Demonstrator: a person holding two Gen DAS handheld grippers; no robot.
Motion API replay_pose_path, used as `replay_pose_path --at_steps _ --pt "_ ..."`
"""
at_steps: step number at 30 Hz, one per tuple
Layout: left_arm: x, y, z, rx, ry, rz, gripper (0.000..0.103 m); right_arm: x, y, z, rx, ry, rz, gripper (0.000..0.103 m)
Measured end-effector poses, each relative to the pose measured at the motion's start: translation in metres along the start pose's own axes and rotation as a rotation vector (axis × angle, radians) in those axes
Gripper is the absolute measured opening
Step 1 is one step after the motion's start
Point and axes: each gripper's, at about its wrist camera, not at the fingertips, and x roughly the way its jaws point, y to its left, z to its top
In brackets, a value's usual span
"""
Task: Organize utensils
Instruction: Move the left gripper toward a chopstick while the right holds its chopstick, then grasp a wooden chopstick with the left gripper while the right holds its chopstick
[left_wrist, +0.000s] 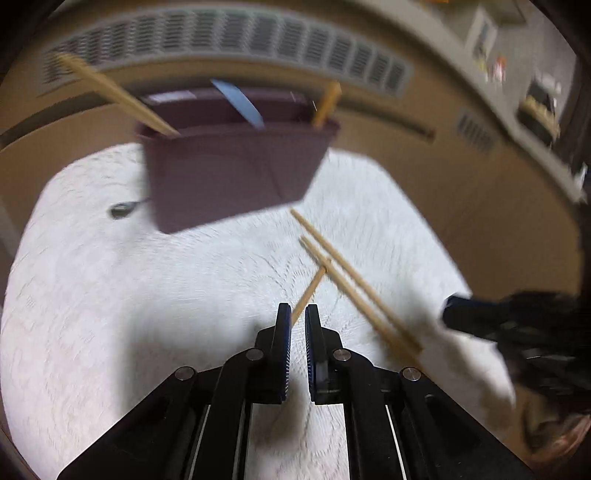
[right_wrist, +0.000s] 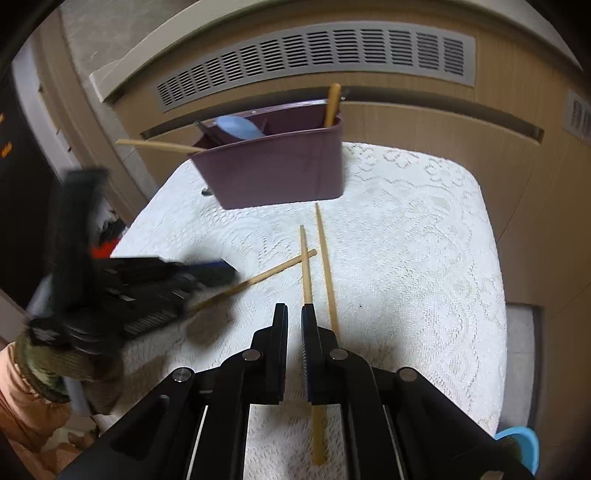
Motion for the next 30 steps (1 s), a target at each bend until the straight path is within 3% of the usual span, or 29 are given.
replay_pose_path --at_steps 3,5,8,11,16,19,25,30 --pt "-0.016 0.018 -0.005 -0.028 -0.031 -0.006 0.007 0.015 0.005 -0.005 -0.076 0.049 0.001 0.01" --pt "-0.019 0.02 -0.008 -0.008 -0.021 0.009 0.008 0.032 0.006 -0.008 -0.098 0.092 -0.01 0.016" --pt "-0.024 0.026 -0.014 0.004 -0.008 0.015 0.008 0.059 0.004 -0.005 -0.1 0.141 -0.037 0.016" --pt "-0.022 0.026 -0.019 0.021 0.008 0.006 0.009 0.078 0.002 0.008 -0.105 0.132 -0.079 0.016" --pt "-0.005 0.022 -0.025 0.056 0.061 0.024 0.014 0.103 0.001 0.024 -0.107 0.164 -0.062 0.016" --pt "0.004 0.018 -0.024 0.08 0.094 0.033 0.023 0.101 -0.004 0.027 -0.074 0.196 -0.037 0.007" --pt "0.035 -0.003 -0.009 0.208 0.192 0.015 0.026 0.052 -0.021 0.021 0.023 0.112 0.069 0.007" --pt "0.069 -0.022 0.02 0.339 0.304 0.003 0.025 0.028 -0.025 0.017 0.038 0.059 0.08 0.007"
